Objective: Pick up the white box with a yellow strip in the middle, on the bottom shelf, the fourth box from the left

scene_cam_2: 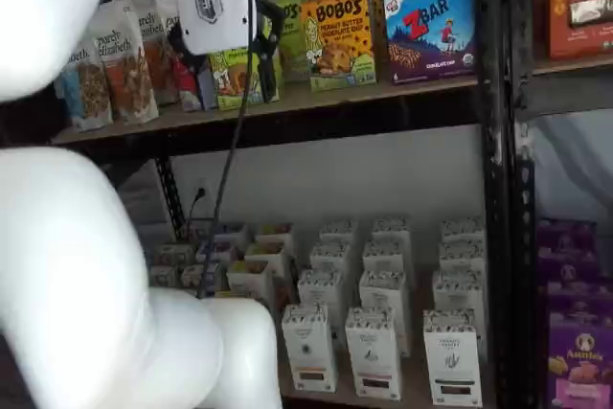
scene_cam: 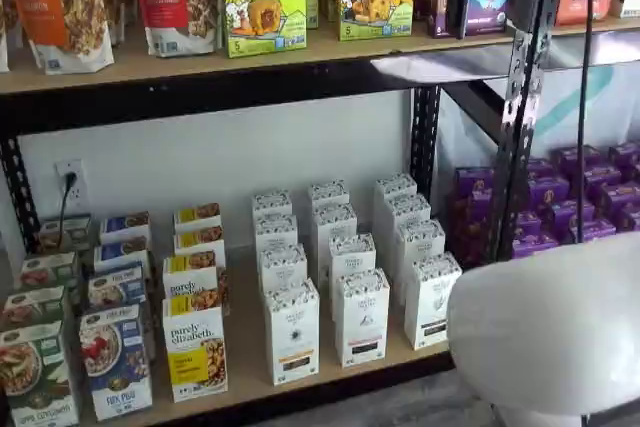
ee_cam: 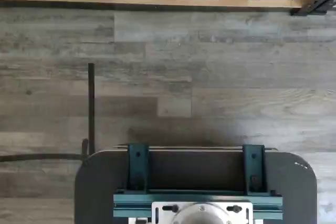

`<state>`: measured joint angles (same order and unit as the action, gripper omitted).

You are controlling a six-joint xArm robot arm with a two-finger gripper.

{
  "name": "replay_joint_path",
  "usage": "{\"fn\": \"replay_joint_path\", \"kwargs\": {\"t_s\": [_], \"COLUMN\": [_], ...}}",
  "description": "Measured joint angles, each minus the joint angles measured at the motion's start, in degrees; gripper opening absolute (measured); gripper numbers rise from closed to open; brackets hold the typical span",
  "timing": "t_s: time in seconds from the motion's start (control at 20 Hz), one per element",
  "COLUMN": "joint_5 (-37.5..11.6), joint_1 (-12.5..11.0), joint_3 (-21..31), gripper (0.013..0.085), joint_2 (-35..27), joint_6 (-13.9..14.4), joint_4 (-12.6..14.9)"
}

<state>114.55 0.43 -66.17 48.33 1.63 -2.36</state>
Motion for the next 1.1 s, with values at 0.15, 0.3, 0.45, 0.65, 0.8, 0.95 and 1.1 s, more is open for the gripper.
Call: {"fn": "replay_joint_path", "kwargs": {"t_s": [0.15,0.3,0.45,0.65,0.8,0.95,1.1], "joint_5": [-0.64,-0.94,-2.09,-6.23,-9.44,-13.17,-16.38], "joint_1": [-2.83,-2.64,-1.44,0.37,1.35,2.99,4.14], "joint_3": [0.48,0.61,1.31,4.32,6.96,10.08,12.66], "gripper": [0.0850,0.0850,0.0850,0.0850,0.0850,0.0850,0.0850], "joint_2": [0.45,0.44,0.41,0.84,0.61,-0.09,-0.28], "joint_6": [-1.44,-1.34,-0.62,0.65,1.40,2.51,3.44], "joint_4": [-3.19,-3.29,-2.38,-1.41,-1.05,0.70,1.99]}}
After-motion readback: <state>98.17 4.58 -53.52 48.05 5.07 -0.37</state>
